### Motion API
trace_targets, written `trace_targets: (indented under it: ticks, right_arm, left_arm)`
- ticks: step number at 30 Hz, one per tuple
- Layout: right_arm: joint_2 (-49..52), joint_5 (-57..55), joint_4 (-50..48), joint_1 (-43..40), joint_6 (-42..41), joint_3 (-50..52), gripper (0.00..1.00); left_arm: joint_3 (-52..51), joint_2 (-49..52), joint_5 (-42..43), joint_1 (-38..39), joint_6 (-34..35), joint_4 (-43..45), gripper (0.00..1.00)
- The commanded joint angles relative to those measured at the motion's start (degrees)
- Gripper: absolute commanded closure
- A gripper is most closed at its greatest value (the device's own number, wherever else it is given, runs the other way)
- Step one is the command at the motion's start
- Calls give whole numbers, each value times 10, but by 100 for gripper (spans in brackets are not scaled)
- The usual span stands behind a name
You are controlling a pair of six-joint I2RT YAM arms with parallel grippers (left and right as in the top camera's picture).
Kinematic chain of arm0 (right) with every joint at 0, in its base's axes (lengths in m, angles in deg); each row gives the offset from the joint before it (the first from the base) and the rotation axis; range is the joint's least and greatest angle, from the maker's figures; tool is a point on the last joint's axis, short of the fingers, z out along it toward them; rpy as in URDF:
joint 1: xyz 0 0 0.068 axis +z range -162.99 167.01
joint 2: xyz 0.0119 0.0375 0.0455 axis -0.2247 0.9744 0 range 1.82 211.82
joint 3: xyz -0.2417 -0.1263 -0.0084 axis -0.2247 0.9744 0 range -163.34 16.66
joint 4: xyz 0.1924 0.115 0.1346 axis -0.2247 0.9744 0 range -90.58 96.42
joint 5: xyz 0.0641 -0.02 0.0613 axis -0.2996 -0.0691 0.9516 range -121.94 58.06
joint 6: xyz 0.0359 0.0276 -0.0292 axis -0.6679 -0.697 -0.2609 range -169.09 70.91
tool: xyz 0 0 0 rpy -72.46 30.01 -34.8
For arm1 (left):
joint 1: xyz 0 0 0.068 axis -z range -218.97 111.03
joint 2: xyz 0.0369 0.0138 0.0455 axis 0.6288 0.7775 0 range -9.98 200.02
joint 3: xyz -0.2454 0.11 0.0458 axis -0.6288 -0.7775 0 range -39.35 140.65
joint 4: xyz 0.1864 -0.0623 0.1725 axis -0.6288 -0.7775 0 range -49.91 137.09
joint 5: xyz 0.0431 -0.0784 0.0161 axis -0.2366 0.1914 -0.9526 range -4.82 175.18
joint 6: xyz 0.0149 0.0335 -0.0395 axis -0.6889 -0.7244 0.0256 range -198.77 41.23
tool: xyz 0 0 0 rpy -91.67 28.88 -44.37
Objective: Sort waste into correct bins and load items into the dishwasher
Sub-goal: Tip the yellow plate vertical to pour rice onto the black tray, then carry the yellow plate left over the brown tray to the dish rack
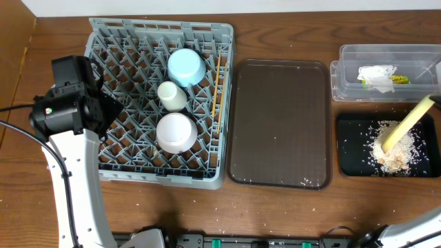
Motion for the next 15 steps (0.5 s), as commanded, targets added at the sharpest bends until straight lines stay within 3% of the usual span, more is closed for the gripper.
trace_targets:
  ticks: [1,3,8,15]
  right_arm:
    - [-16,17,-34,-10,7,0,99]
    - [-16,15,5,-11,21,0,99]
    - [-17,36,-29,-10,14,1,99]
    - [-24,73,5,3,40,1,99]
  left_arm:
    - [10,-2,-2,-3,7,-2,2]
    - [10,-2,-2,-3,7,-2,2]
    - [10,-2,-2,-3,7,-2,2]
    - [10,-2,-2,-3,7,-2,2]
